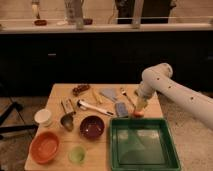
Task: Place fork in metal cup
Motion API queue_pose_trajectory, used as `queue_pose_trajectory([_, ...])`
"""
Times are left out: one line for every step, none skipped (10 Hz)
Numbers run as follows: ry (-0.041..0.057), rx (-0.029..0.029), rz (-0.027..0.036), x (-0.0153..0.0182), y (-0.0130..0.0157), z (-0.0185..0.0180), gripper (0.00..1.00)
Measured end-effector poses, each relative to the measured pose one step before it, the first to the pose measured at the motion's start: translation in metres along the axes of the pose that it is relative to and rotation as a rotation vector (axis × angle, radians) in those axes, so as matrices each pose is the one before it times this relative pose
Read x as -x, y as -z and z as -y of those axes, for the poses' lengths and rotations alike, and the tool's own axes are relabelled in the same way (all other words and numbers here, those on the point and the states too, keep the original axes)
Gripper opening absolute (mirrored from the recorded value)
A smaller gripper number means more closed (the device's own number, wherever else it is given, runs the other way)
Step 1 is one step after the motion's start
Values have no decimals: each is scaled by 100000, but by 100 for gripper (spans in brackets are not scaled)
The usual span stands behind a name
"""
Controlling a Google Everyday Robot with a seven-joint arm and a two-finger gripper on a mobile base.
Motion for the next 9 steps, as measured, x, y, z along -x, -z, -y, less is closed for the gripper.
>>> queue_pose_trajectory([3417,-286,1836,302,-257,272,80])
queue_pose_trajectory([3721,-182,1521,146,-383,288,80])
queue_pose_trajectory([3139,39,1009,154,-393,280,80])
queue_pose_trajectory([3941,682,1050,389,-704,376,80])
queue_pose_trajectory([3691,1475,383,340,-831,307,80])
queue_pose_trajectory([2099,958,77,496,-498,239,80])
queue_pose_trajectory([141,197,485,261,-14,16,80])
queue_pose_trajectory([11,-189,-607,-275,12,11,80])
queue_pose_trajectory([-359,-112,-99,-244,83,-56,80])
